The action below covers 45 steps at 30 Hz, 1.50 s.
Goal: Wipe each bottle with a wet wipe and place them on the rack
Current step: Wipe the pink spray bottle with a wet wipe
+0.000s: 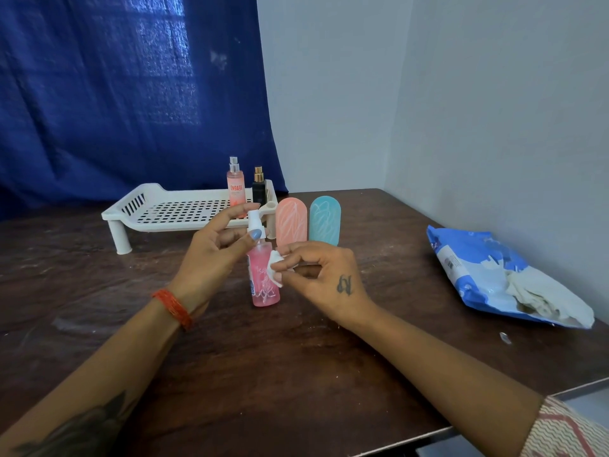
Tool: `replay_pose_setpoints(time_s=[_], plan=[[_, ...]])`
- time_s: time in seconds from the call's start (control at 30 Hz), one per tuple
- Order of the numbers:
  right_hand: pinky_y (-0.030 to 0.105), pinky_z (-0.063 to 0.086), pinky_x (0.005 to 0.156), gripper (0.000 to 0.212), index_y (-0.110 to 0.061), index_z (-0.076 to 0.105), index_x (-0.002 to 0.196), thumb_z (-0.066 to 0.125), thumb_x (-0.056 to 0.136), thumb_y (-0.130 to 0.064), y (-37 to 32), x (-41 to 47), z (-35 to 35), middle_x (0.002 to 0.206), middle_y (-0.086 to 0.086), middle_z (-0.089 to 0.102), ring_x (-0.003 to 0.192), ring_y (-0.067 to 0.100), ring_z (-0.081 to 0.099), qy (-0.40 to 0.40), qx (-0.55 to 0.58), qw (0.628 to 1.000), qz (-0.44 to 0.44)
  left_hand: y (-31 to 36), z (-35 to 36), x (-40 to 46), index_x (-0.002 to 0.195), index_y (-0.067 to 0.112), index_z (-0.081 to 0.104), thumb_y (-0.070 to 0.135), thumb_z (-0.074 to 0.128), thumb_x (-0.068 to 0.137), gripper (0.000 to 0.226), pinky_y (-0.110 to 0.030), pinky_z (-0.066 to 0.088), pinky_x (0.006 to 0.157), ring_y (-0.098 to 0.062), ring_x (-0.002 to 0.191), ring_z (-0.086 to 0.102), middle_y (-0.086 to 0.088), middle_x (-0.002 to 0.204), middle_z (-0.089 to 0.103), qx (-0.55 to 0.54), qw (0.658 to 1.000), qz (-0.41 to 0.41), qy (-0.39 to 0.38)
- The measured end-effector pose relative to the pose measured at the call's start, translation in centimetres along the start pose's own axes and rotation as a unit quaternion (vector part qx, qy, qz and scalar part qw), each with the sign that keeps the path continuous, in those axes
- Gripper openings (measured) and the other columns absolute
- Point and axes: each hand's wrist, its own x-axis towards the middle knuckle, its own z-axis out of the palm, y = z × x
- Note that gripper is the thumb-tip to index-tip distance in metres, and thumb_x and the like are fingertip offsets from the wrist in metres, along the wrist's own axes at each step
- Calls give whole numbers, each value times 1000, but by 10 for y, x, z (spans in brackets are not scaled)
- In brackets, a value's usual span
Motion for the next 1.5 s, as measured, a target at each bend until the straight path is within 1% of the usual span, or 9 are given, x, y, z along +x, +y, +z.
replay_pose_setpoints(time_s=[0.23, 0.4, 0.53, 0.67, 0.83, 0.97, 1.13, 1.3, 1.5], plan=[[6, 49, 69, 21, -10, 69, 98, 73, 78, -9, -1, 2, 2, 91, -8, 66, 80, -10, 60, 38, -38, 998, 33, 1, 0, -1, 120, 32, 54, 11, 60, 85, 41, -38, 49, 95, -20, 98, 68, -10, 98, 72, 0, 1000, -1, -4], [19, 55, 68, 16, -6, 73, 91, 76, 75, -10, -1, -1, 0, 86, 5, 72, 77, 8, 66, 23, -60, 995, -79, 0, -1, -1, 122, 30, 54, 13, 62, 84, 43, -46, 48, 97, -26, 99, 68, -16, 100, 71, 0, 1000, 1, -3], [18, 54, 63, 13, -8, 74, 85, 76, 73, -12, 3, -1, 0, 79, 2, 71, 70, 8, 64, 31, -78, 994, -64, 0, -1, 0, 124, 27, 54, 11, 62, 84, 44, -41, 49, 96, -23, 98, 68, -16, 98, 72, -1, 1000, -3, 0], [11, 50, 66, 14, -9, 73, 90, 74, 77, -14, 7, 0, 1, 84, 1, 71, 75, 5, 62, 42, -108, 992, -52, 1, -1, 0, 122, 28, 54, 11, 62, 84, 42, -33, 50, 90, -17, 94, 69, -13, 96, 72, -5, 1000, -5, 3], [13, 52, 72, 14, -10, 72, 93, 72, 79, -14, 2, 0, 2, 88, 1, 71, 81, 5, 63, 42, -132, 985, -104, 0, 0, 0, 112, 31, 57, 8, 62, 84, 37, -36, 52, 91, -25, 95, 69, -19, 96, 71, -27, 1000, -3, 8], [18, 54, 67, 10, -8, 72, 86, 73, 76, -12, 5, -1, 2, 83, 3, 70, 76, 6, 63, 22, -125, 986, -112, 0, 0, 0, 110, 28, 58, 7, 63, 83, 35, -31, 55, 82, -19, 86, 69, -15, 92, 71, -43, 999, -5, 13], [10, 49, 70, 11, -9, 72, 88, 72, 77, -10, 10, 1, 2, 84, 2, 70, 77, 4, 62, 41, -149, 984, -92, 0, -1, 1, 106, 26, 59, 2, 62, 82, 34, -29, 55, 77, -17, 87, 69, -12, 93, 71, -68, 997, -10, 22], [14, 51, 78, 16, -6, 73, 93, 73, 77, -6, 5, 1, 4, 94, 7, 70, 89, 8, 63, 41, -129, 979, -151, -2, -1, 2, 105, 24, 61, 1, 63, 80, 34, -31, 57, 78, -23, 88, 70, -11, 89, 72, -87, 996, -3, 27], [11, 49, 77, 15, -6, 74, 87, 74, 72, -4, 5, 0, 3, 90, 6, 71, 86, 8, 62, 22, -127, 980, -153, -3, -2, 4, 106, 23, 62, 2, 65, 79, 34, -26, 57, 73, -15, 80, 70, -6, 82, 73, -85, 996, 0, 38]])
